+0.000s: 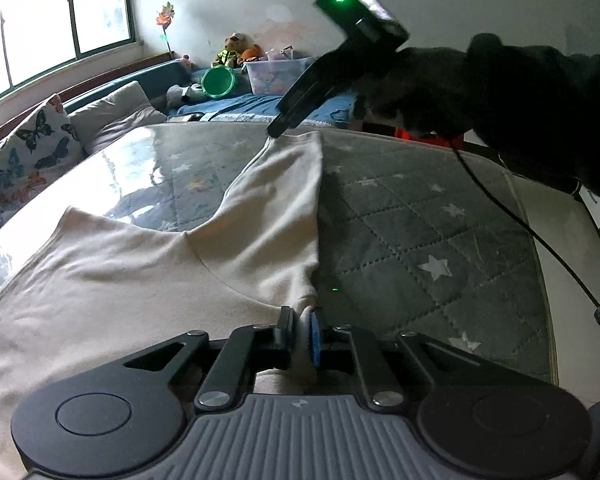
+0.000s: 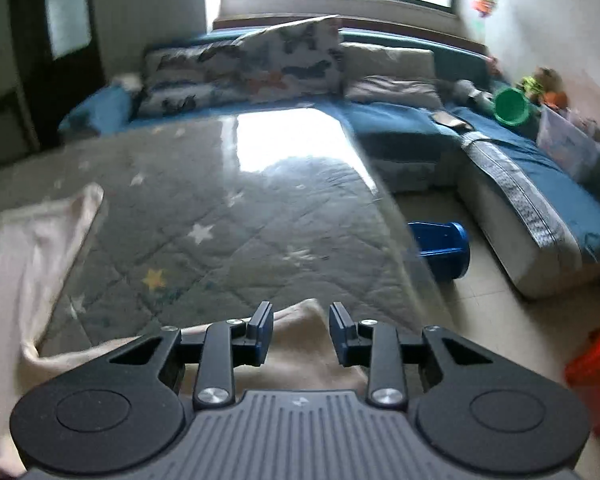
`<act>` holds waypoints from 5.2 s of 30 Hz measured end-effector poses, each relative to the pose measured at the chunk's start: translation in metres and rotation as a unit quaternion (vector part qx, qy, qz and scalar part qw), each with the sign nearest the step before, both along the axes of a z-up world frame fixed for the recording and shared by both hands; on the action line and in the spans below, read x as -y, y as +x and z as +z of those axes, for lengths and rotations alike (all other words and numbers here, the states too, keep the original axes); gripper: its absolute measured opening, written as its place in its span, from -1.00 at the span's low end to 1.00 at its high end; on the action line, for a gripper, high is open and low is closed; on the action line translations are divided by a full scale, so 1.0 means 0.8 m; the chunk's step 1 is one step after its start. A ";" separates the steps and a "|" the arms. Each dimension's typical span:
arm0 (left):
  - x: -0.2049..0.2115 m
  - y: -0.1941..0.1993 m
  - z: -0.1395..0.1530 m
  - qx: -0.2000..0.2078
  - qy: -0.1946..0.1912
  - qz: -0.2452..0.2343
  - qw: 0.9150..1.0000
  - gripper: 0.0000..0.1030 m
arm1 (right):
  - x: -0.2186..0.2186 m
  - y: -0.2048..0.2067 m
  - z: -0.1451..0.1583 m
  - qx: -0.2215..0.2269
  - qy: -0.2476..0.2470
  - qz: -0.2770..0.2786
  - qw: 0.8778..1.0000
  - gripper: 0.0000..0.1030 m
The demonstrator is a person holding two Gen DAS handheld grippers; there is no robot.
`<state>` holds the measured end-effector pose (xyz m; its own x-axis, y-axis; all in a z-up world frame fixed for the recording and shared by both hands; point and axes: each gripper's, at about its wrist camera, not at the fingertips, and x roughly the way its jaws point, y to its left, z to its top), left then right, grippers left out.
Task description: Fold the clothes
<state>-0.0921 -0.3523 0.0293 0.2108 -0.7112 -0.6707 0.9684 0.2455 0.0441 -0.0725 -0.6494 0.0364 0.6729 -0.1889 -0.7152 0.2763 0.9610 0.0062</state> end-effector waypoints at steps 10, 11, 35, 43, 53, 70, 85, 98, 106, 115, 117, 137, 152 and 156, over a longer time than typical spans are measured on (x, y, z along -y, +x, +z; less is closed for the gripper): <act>-0.087 0.004 0.060 0.007 -0.073 0.038 0.997 -0.37 | -0.052 0.004 0.011 0.008 -0.049 0.056 0.997 -0.40; -0.102 0.007 0.066 0.017 -0.076 0.052 0.996 -0.37 | -0.062 -0.001 0.016 0.014 -0.048 0.072 0.996 -0.40; -0.155 -0.034 0.022 0.048 0.012 0.051 0.997 -0.02 | -0.310 -0.103 0.008 -0.011 -0.012 0.424 0.905 -0.18; -0.157 -0.028 0.019 0.041 0.013 0.050 0.998 -0.52 | -0.306 -0.102 0.000 -0.024 -0.024 0.417 0.908 -0.22; -0.167 -0.024 0.026 0.026 0.005 0.041 0.999 -0.75 | -0.303 -0.105 -0.007 -0.043 -0.035 0.423 0.904 -0.65; -0.187 -0.013 0.043 0.017 -0.022 0.040 0.999 -0.56 | -0.297 -0.093 0.028 -0.004 0.006 0.436 0.900 -0.59; -0.165 0.019 0.027 -0.002 -0.039 0.103 0.994 -0.56 | -0.292 -0.077 -0.014 -0.022 0.016 0.411 0.911 -0.51; -0.160 0.008 0.006 -0.009 -0.019 0.079 0.997 -0.56 | -0.285 -0.094 -0.032 0.010 0.013 0.417 0.909 -0.14; -0.160 0.006 0.000 -0.011 -0.018 0.080 0.997 -0.56 | -0.278 -0.100 -0.039 0.035 0.019 0.425 0.905 0.04; -0.161 0.003 -0.003 -0.009 -0.020 0.081 0.996 -0.55 | -0.279 -0.107 -0.044 0.052 0.029 0.436 0.898 0.34; -0.162 0.004 -0.003 -0.010 -0.020 0.081 0.996 -0.55 | -0.280 -0.108 -0.045 0.055 0.030 0.439 0.896 0.46; -0.165 0.003 -0.005 -0.010 -0.021 0.079 0.997 -0.50 | -0.293 -0.111 -0.050 0.046 0.015 0.465 0.884 0.84; -0.169 0.004 -0.006 -0.011 -0.021 0.080 0.997 -0.36 | -0.297 -0.112 -0.053 0.040 0.006 0.472 0.881 0.97; -0.170 0.005 -0.006 -0.009 -0.021 0.081 0.996 -0.29 | -0.298 -0.112 -0.053 0.039 0.005 0.473 0.880 1.00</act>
